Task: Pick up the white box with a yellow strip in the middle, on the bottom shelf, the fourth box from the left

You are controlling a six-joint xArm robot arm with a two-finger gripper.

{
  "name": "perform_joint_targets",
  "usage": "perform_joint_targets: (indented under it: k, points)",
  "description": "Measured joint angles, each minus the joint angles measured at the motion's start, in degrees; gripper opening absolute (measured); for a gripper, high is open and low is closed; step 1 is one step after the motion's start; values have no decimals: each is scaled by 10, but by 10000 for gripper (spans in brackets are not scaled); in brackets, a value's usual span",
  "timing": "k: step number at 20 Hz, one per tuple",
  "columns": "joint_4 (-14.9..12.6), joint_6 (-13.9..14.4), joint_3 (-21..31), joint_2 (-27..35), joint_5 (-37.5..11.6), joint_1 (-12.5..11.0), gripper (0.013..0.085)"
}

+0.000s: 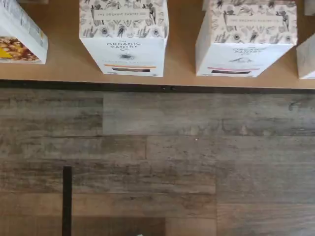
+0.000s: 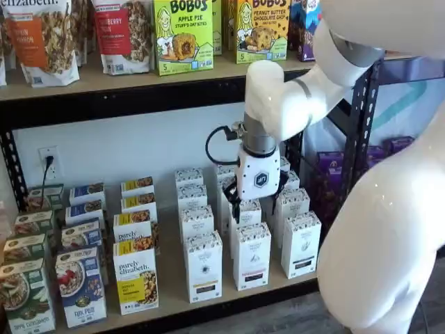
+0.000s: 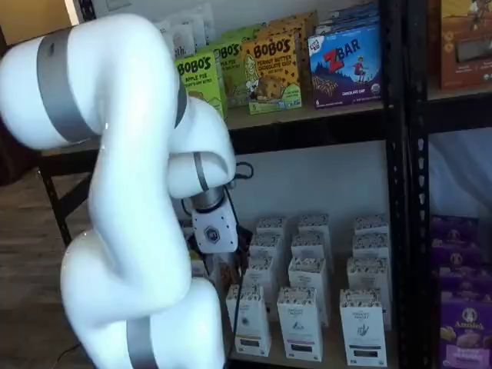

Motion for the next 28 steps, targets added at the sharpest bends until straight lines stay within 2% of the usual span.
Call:
perform_joint_targets:
  k: [8,11,16,24,28]
  points:
    - [30,-17,-22,85,-70,8,850]
    - [20,-8,-42,126,-89,7,850]
    - [46,-34,-79,195,-123,5,850]
    - [65,-51,-136,283,-162,8,850]
    - [63,-47,-154,315,-181,9,850]
